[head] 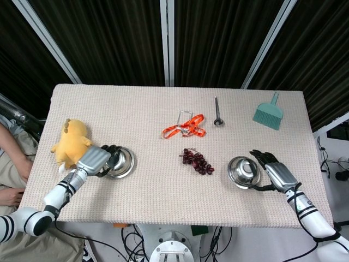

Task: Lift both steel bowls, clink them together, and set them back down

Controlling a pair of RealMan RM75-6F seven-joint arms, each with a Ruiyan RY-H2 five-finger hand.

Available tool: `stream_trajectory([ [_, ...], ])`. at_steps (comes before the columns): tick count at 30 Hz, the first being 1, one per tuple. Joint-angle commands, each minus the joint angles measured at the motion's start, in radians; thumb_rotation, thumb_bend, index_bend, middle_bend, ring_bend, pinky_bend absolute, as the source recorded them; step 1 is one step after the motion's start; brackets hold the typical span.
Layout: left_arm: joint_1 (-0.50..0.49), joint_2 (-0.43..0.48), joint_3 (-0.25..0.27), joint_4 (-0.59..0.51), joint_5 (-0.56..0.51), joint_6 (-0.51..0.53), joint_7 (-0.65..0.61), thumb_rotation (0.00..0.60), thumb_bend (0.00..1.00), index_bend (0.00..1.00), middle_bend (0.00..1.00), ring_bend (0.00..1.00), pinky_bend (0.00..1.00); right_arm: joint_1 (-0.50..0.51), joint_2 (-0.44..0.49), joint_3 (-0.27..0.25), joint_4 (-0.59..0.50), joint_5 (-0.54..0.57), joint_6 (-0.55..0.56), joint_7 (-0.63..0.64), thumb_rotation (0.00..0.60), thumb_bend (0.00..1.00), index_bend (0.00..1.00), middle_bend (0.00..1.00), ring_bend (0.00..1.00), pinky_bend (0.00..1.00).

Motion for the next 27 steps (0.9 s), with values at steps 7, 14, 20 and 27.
stream_trajectory([
  [7,0.062,0.076,-0.013,-0.105,0.058,0.148,-0.024,0.6,0.25,0.0,0.0,0.0,0.21,-0.042,0.042,0.026,-0.053,0.003,0.106,-0.017,0.6,0.03,0.0,0.0,0.0,0.0],
  [14,0.307,0.12,-0.046,-0.118,0.231,0.646,-0.22,0.026,0.19,0.0,0.0,0.0,0.2,-0.198,0.044,0.092,-0.027,0.038,0.443,-0.213,0.6,0.09,0.0,0.0,0.0,0.0],
  [20,0.45,0.094,0.05,-0.051,0.271,0.755,-0.167,0.0,0.2,0.01,0.0,0.0,0.19,-0.268,0.057,0.055,-0.068,0.087,0.454,-0.362,0.6,0.17,0.0,0.0,0.0,0.0],
  [27,0.537,0.054,0.105,-0.008,0.318,0.791,-0.129,0.0,0.2,0.03,0.0,0.0,0.19,-0.305,0.011,0.028,-0.039,0.092,0.438,-0.374,0.6,0.18,0.0,0.0,0.0,0.0],
])
